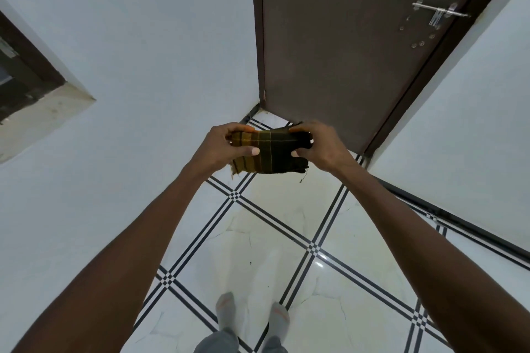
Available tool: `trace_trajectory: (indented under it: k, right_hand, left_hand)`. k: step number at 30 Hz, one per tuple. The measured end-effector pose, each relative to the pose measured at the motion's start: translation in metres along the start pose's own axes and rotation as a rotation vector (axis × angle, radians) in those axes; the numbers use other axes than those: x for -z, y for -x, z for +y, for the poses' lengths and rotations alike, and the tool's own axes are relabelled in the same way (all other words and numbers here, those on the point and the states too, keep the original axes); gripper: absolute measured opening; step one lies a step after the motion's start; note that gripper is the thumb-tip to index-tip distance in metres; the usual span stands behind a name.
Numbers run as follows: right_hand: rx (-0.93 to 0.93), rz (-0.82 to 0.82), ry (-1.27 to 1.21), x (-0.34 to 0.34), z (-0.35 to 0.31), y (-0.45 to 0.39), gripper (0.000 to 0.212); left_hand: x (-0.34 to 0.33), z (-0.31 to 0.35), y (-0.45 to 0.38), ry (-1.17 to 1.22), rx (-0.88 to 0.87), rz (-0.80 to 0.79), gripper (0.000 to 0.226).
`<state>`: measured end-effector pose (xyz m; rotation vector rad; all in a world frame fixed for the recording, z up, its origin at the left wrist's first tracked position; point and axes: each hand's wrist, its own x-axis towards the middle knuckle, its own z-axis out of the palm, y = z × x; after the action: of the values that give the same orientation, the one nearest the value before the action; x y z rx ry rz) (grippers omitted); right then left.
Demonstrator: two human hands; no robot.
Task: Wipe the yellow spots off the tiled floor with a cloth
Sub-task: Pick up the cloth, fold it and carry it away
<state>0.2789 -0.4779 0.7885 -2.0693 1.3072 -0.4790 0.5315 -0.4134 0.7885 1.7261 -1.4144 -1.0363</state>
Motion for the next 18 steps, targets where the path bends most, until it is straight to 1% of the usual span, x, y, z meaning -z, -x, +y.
trace_trajectory:
  k: [3,5,8,10,12,14,16,17,18]
  right_hand:
    - [0.042,-0.016,0.108,-0.008,-0.001,0.000,0.056]
    - [0.062,-0.038,0.163,-0.015,-0.003,0.001,0.053]
    - [0.087,-0.024,0.217,-0.028,-0.004,0.003,0.040]
    - [0.106,-0.035,0.213,-0.040,-0.003,0.004,0.029]
    - [0.110,-0.068,0.184,-0.051,-0.003,0.004,0.024]
    - [0.058,-0.084,0.014,-0.060,-0.003,0.004,0.026]
    - [-0.075,-0.117,-0.346,-0.066,-0.016,0.009,0.031]
    - [-0.134,-0.165,-0.545,-0.069,-0.026,0.014,0.030]
    - [-0.178,-0.219,-0.706,-0.074,-0.036,0.019,0.027]
  left_hand:
    - [-0.003,-0.009,0.003,-0.102,-0.028,0.026,0.062]
    - [-0.006,-0.016,0.006,-0.188,-0.043,0.053,0.059]
    - [-0.008,-0.025,0.016,-0.288,-0.063,0.104,0.041]
    - [-0.005,-0.035,0.024,-0.308,-0.058,0.122,0.027]
    - [0.002,-0.046,0.034,-0.301,-0.043,0.127,0.019]
    - [0.010,-0.058,0.044,-0.198,0.022,0.117,0.016]
    - [0.025,-0.070,0.060,0.052,0.166,0.142,0.027]
    - [0.032,-0.075,0.069,0.172,0.216,0.151,0.033]
    - [0.039,-0.080,0.079,0.266,0.229,0.158,0.036]
